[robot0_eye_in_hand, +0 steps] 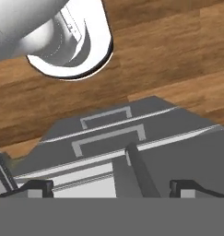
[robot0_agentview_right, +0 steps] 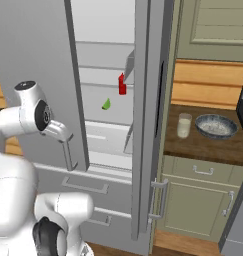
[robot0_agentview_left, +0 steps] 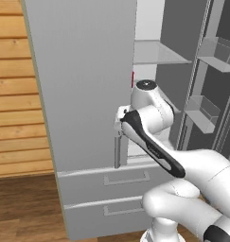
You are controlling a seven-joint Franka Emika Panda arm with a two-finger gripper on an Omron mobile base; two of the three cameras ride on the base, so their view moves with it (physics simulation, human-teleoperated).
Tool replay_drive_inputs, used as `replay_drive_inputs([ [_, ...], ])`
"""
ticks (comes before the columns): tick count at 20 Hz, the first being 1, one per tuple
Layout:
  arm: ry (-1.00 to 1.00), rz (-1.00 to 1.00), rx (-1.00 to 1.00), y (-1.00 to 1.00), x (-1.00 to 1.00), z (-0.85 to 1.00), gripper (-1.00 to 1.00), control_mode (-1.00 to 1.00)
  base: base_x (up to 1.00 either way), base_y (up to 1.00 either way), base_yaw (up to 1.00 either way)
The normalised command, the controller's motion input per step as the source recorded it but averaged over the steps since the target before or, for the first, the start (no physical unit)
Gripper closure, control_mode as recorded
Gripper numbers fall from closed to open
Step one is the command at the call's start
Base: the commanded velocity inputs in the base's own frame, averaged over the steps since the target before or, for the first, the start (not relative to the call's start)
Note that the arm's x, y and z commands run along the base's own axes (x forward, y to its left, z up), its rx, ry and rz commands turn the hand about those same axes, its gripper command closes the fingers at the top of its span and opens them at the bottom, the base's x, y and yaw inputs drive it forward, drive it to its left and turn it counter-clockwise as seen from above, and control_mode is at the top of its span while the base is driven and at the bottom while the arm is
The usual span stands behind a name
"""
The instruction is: Grab a lemon wedge from the fridge and one ice cube from the ice bowl, and put them in the glass of lemonade.
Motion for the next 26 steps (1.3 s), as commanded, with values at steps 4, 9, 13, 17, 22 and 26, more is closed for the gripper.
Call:
replay_drive_inputs([
  [4, -0.06, 0.21, -0.02, 0.24, 0.47, -0.71, -1.00, -1.00, 0.00, 0.00, 0.00],
  [9, -0.05, 0.08, -0.02, 0.17, 0.47, -0.70, -1.00, -1.00, 0.00, 0.00, 0.00],
  [13, 0.00, 0.00, -0.05, 0.02, 0.44, -0.48, -1.00, -1.00, 0.00, 0.00, 0.00],
  [17, 0.00, 0.00, -0.03, 0.03, 0.31, -0.12, -1.00, -1.00, 0.00, 0.00, 0.00],
  [22, -0.03, 0.00, -0.01, 0.22, 0.22, 0.00, -1.00, -1.00, 0.00, 0.00, 0.00],
  [26, -0.07, 0.00, 0.00, 0.20, 0.23, -0.02, -1.00, -1.00, 0.00, 0.00, 0.00],
])
